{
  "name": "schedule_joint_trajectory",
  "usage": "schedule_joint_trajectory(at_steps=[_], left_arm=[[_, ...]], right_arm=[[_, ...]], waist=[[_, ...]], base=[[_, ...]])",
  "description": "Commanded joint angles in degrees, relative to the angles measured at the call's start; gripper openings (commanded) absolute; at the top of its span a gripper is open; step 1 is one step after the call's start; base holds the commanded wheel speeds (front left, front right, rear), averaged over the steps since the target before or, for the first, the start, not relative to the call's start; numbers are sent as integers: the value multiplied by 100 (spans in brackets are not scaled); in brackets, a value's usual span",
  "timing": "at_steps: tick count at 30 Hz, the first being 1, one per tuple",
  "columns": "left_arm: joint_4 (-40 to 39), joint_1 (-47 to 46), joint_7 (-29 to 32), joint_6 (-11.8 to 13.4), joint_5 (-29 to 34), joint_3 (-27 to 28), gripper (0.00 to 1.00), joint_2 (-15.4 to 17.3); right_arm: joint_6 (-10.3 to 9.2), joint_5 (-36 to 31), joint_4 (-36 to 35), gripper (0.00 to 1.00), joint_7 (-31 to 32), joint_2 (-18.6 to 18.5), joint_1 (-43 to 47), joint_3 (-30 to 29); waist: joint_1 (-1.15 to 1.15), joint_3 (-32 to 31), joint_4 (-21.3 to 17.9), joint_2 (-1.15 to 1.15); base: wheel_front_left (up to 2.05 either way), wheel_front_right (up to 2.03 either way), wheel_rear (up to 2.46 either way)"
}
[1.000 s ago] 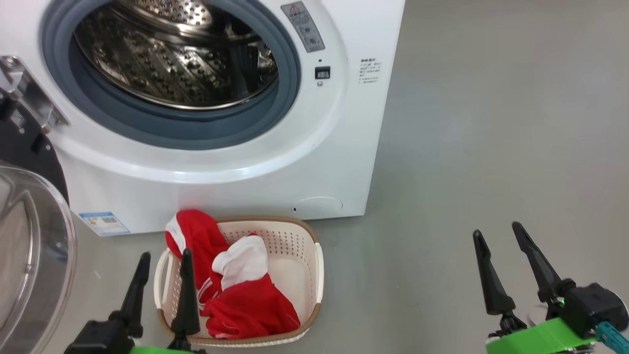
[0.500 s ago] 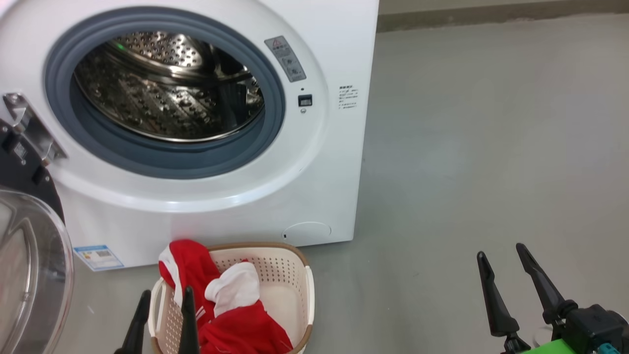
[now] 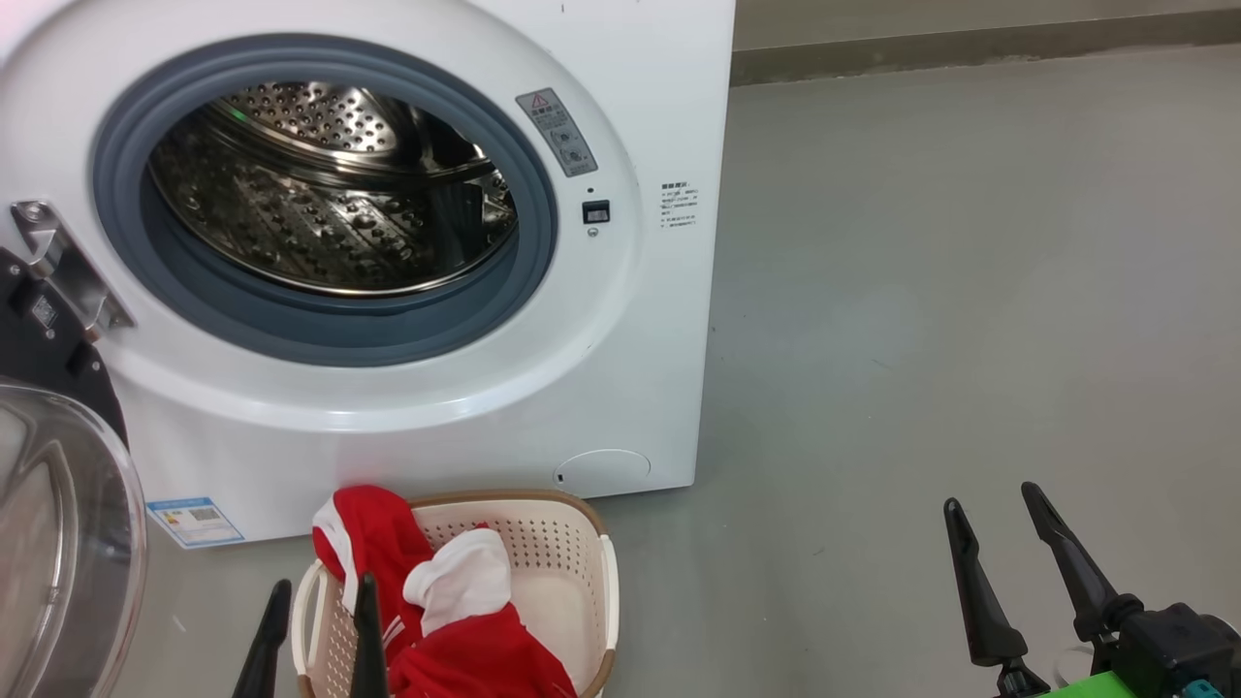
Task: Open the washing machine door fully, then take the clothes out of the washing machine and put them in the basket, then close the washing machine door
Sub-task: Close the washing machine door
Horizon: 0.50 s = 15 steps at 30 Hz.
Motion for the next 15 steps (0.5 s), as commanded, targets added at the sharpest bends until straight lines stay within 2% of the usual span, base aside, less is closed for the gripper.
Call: schedule_joint_trajectory(at_steps=[1, 15], left_arm=[[-171, -76, -45, 42, 44, 205, 100, 37], [-180, -52, -45, 17, 151, 327, 100, 37]], right_arm=[[36, 12, -165, 100, -36, -73, -64, 96], [36, 88, -148, 100, -36, -73, -42, 119]], waist=[[0, -5, 16, 0], [0, -43, 81, 0]], base=[[0, 0, 0], [-4, 3, 1]])
